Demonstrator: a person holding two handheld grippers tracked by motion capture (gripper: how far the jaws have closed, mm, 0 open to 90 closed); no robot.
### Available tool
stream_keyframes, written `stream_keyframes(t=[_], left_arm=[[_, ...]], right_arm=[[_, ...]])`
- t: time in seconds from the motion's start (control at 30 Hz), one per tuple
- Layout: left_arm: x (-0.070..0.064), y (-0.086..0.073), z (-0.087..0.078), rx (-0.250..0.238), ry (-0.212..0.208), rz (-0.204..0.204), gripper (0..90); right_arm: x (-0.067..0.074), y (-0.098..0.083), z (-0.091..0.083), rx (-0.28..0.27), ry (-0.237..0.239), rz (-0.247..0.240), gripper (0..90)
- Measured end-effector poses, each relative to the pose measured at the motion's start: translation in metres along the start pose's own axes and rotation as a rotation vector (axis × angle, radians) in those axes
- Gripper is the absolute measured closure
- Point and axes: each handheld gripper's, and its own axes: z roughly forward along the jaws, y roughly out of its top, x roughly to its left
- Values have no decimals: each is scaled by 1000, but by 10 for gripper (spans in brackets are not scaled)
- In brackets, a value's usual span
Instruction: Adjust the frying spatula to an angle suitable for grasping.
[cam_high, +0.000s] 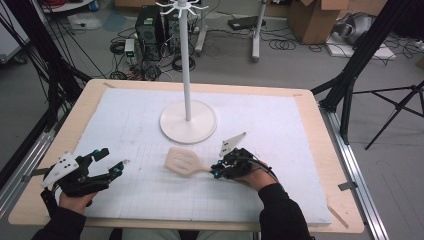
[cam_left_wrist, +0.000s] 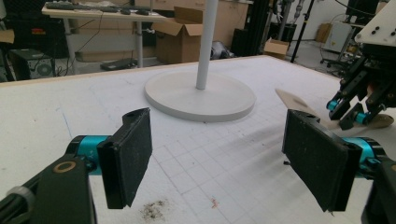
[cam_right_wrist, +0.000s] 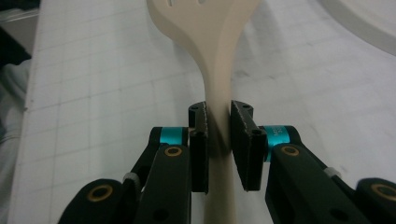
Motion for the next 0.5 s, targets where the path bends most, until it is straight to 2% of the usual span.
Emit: stream_keyframes(t=[0.1, 0.13, 0.17, 0.2, 0.27, 0.37, 0.4, 0.5], left_arm=[[0, 0, 0, -2, -2, -2, 245], [0, 0, 0, -2, -3, -2, 245], [0, 0, 0, -2, -3, -2, 245], [0, 0, 0, -2, -3, -2, 245], [0, 0, 0, -2, -3, -1, 245], [0, 0, 0, 2, -7, -1, 245], [-1, 0, 1, 2, -10, -1, 245], [-1, 0, 1, 2, -11, -1, 245]], right_arm=[[5, 9, 12, 11, 51, -37, 776], [9, 16, 20, 24, 84, -71, 776], [9, 16, 20, 24, 84, -71, 776], [12, 22, 26, 32, 109, -95, 776], [14, 26, 30, 40, 127, -113, 775], [15, 28, 35, 53, 150, -122, 775], [18, 30, 40, 73, 169, -138, 775], [20, 31, 43, 78, 188, -153, 774]])
